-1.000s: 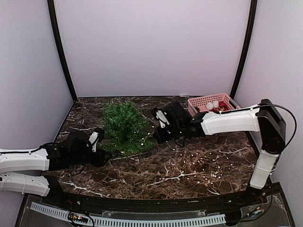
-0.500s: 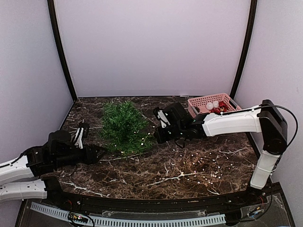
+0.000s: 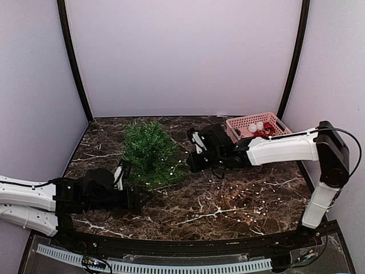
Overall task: Decorate the small christmas tree
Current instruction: Wrap the side of the string light in the gap of the branches.
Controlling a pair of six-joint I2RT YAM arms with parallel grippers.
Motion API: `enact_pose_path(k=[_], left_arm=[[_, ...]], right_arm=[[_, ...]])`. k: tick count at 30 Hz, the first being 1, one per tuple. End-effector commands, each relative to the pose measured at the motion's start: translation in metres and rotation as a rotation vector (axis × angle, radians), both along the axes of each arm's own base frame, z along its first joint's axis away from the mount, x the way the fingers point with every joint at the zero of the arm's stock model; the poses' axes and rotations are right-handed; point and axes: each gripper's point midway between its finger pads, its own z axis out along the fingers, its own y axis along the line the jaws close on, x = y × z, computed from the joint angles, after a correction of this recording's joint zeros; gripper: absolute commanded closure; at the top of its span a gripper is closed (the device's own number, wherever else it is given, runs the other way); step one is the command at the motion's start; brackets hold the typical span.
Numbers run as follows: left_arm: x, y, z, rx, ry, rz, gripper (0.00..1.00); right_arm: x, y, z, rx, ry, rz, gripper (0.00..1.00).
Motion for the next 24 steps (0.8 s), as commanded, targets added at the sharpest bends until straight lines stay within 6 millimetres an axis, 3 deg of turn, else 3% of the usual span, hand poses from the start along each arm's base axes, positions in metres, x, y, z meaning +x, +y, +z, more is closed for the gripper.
enact_pose_path(k=[1, 6, 10, 12, 19, 24], left_arm=[[0.015, -0.005, 0.016, -0.054, -0.048, 0.074, 0.28], [0.022, -0.008, 0.014, -0.036, -0.067, 0.093, 0.38], [0.023, -0.01, 0.005, -0.015, -0.048, 0.097, 0.58], [0.024, -0.01, 0.004, -0.017, -0.052, 0.096, 0.63], [0.027, -0.009, 0.008, 0.006, -0.081, 0.091, 0.65], [0.028, -0.001, 0.002, 0.041, -0.077, 0.109, 0.89]], right_arm=[[0.0, 0.003, 0.021, 0.057, -0.043, -0.009, 1.0], [-0.001, 0.003, 0.02, 0.054, -0.043, -0.006, 1.0], [-0.001, 0.003, 0.019, 0.052, -0.039, -0.006, 1.0], [-0.001, 0.003, 0.019, 0.05, -0.04, -0.005, 1.0], [-0.005, 0.0, 0.016, 0.043, -0.038, -0.002, 1.0], [-0.011, -0.001, 0.014, 0.018, -0.04, 0.002, 1.0]])
